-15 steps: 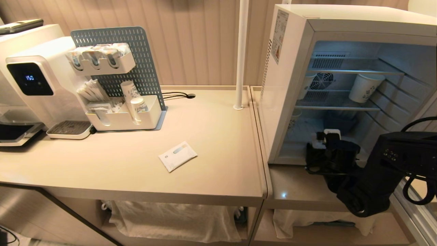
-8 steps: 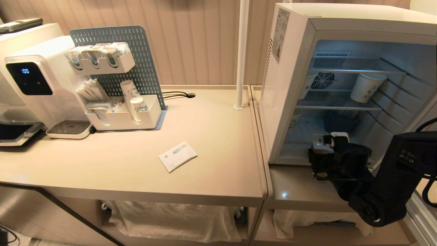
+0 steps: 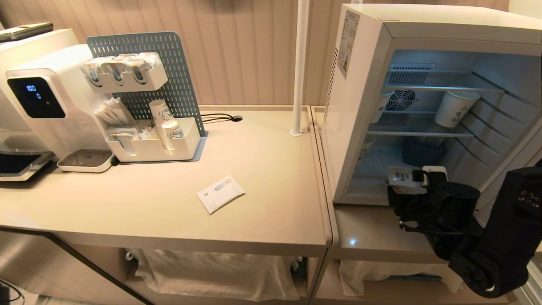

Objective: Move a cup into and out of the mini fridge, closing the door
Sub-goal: Put the yoghurt in the freezer, then close the freezer door

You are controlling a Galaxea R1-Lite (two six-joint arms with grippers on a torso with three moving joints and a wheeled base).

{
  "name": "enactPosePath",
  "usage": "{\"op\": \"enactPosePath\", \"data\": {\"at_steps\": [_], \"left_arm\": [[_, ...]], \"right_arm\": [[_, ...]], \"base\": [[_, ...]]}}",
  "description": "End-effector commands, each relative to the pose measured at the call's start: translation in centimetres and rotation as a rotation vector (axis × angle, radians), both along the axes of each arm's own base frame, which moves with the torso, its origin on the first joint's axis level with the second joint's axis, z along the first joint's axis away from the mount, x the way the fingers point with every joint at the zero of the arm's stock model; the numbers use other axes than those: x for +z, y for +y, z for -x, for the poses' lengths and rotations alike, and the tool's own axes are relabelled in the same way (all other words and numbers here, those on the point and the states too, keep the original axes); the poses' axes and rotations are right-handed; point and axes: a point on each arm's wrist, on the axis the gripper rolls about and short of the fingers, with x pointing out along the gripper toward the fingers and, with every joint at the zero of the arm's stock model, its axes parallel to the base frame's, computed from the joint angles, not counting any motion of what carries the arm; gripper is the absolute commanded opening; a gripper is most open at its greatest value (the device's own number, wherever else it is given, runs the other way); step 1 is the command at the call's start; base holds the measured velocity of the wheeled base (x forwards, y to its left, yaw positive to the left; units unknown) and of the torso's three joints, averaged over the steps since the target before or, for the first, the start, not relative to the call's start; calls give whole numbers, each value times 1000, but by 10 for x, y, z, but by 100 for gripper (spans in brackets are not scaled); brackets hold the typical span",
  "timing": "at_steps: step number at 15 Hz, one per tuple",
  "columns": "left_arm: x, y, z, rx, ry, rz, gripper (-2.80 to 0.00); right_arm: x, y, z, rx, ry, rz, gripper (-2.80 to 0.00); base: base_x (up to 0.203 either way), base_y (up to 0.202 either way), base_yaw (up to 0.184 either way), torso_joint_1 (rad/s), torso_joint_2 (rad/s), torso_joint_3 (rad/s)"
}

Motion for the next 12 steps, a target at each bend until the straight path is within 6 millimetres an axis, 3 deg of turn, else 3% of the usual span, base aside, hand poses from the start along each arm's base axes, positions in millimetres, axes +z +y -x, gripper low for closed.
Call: {"op": "enactPosePath", "data": {"at_steps": [1,4,5,8,12], "left_arm": [[0,0,0,0,1,0,-280],[0,0,0,0,1,0,-280],[0,0,0,0,2,0,-280],[0,0,0,-1,3,0,-280],[0,0,0,0,3,0,-280]], "right_arm": [[7,-2,21,5,10,2,0],[31,-2,63,39,-19,-38,0],[41,-2,79,57,-42,-52,-280],[61,-4,123,108,-101,-77,-280],[95,-9,164,131,-234,-92,-280]], "base": [[0,0,0,0,0,0],[0,0,0,0,0,0],[0,0,0,0,0,0],[0,0,0,0,0,0],[0,0,0,0,0,0]]}}
